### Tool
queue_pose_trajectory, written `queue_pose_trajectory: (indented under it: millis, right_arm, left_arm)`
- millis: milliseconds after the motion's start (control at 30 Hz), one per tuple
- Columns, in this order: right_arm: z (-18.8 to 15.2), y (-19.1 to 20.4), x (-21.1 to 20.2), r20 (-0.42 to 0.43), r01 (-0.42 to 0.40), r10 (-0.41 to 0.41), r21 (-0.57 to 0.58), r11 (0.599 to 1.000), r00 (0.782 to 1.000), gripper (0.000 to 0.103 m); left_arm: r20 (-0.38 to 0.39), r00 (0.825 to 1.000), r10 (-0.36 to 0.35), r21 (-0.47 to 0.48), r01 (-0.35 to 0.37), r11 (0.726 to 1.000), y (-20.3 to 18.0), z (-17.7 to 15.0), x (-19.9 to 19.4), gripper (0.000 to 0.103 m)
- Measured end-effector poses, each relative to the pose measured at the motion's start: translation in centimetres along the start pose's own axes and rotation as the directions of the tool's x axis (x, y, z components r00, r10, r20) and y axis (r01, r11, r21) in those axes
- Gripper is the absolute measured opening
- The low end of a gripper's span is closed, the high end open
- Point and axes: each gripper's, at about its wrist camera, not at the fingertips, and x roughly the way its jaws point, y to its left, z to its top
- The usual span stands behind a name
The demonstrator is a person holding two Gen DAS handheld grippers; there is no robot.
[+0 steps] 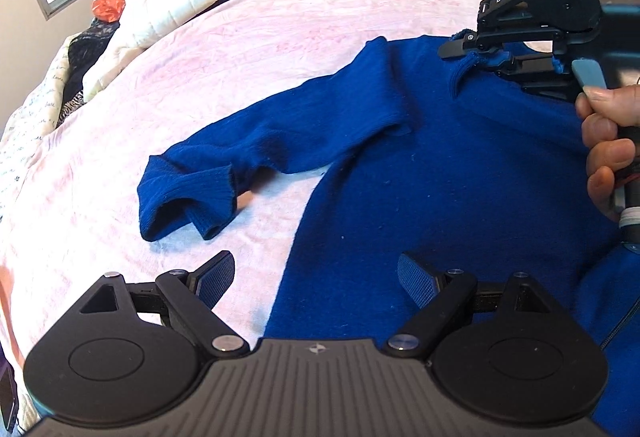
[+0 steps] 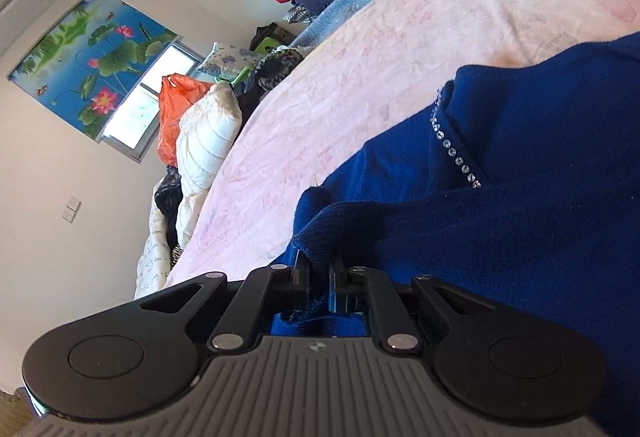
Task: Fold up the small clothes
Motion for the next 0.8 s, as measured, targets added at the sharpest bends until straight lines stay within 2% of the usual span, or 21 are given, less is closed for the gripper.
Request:
queue_pose_trajectory:
  millis: [133,267,300,400,500,667,767,800]
  right_arm:
    - [0.0,0.2,0.7,-0.004,0.012,-0.013,-0.008,1.000,1.000,0.012]
    - [-0.2,0.2,1.8,-0.053,0.046,-0.046,-0.003,0.999,0.998,0.030]
    - [-0.3,0.2,1.8,-0.060,0.032,-0.032,0.002,0.999,0.998,0.034]
    - [-0.3,0.7,0.3,-0.031,-0.028,0.028,-0.007,1.000,0.999,0.037]
    - [-0.2,1.2,-0.7,-0.004,-0.043,0.043,-0.030,0.999,0.999,0.045]
    - [-0.9,-0.6,1.0,-0.061,0.056,-0.056,0.005,0.998,0.997,0.048]
    - [-1.5,-0.4,0.2,-0.020,0.046,-0.046,-0.005,0.999,0.999,0.047]
    - [-1.6,-0.1,-0.3,-0.008,0.048,-0.048,-0.027,0.998,0.999,0.051]
  left_arm:
    - [-0.002,1.000,0.001,-0.002,-0.001,1.000,0.2,-0.1,0.0,0.089]
    - [-0.002,1.000,0.003,0.001,-0.003,1.000,0.2,-0.2,-0.2,0.089]
    - [0.000,1.000,0.003,0.001,-0.003,1.000,0.3,-0.2,-0.2,0.089]
    - [-0.007,1.000,0.007,-0.005,-0.007,1.000,0.4,-0.2,0.1,0.089]
    - [-0.016,1.000,0.005,-0.013,-0.006,1.000,0.5,-0.2,0.3,0.089]
    - [-0.009,1.000,0.005,-0.009,-0.005,1.000,0.6,-0.3,0.1,0.089]
    - [-0.009,1.000,0.007,-0.019,-0.007,1.000,0.9,-0.2,0.1,0.089]
    - [-0.013,1.000,0.008,-0.023,-0.008,1.000,1.0,-0.2,0.2,0.089]
